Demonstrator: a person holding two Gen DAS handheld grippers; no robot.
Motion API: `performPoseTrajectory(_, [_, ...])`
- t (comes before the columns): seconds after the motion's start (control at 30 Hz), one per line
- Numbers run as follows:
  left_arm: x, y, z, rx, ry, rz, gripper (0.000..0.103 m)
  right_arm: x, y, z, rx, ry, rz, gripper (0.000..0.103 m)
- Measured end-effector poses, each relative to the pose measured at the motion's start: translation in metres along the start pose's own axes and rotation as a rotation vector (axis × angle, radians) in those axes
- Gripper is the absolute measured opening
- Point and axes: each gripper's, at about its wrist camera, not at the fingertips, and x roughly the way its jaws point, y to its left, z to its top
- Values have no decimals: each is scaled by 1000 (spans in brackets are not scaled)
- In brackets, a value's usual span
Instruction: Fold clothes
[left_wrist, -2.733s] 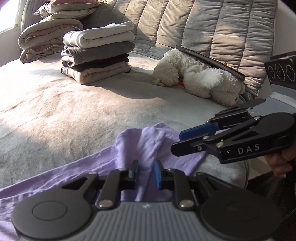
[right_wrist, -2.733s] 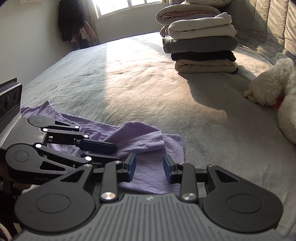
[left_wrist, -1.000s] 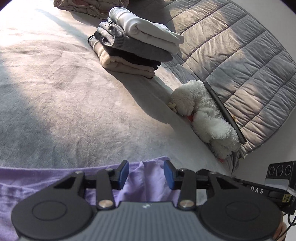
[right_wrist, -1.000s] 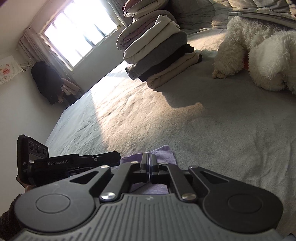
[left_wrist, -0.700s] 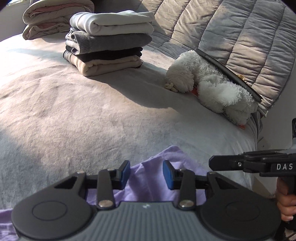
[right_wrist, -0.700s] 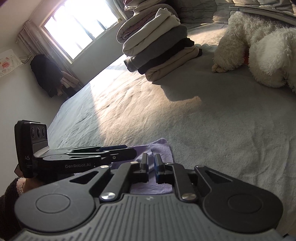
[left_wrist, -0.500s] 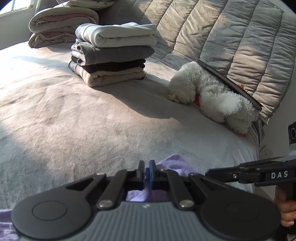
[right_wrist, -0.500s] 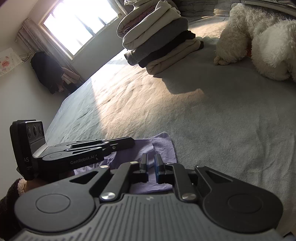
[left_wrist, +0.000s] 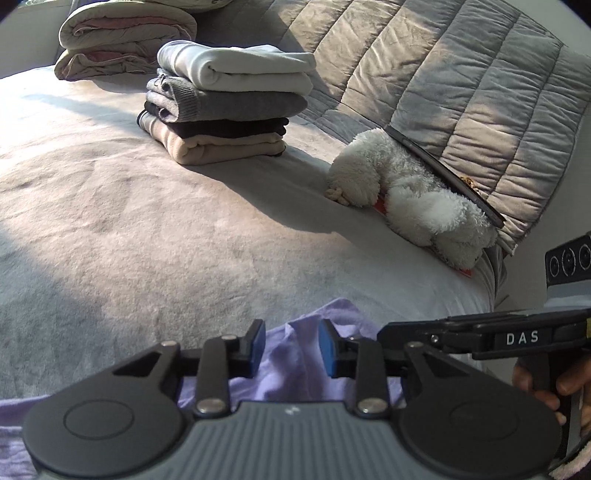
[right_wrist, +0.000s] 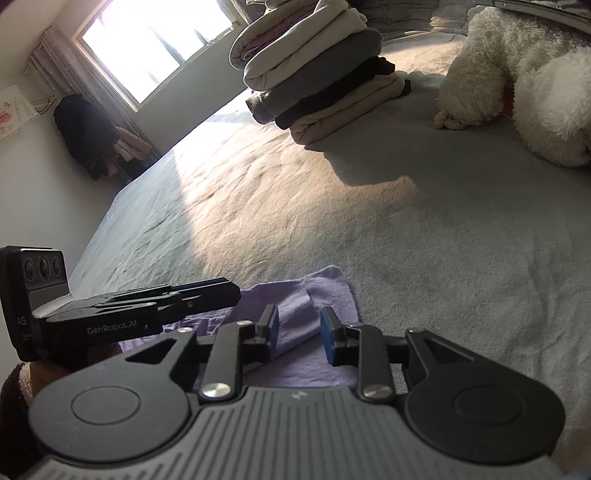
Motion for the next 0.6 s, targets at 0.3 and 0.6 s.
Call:
performPoseTrajectory(0.3, [-2, -7, -1, 48, -73, 154, 2, 1, 5, 5, -10, -8, 2, 36])
performPoseTrajectory(0.6, [-14, 32, -5, -40, -66, 271, 2, 22, 20, 4, -56, 32, -9, 36])
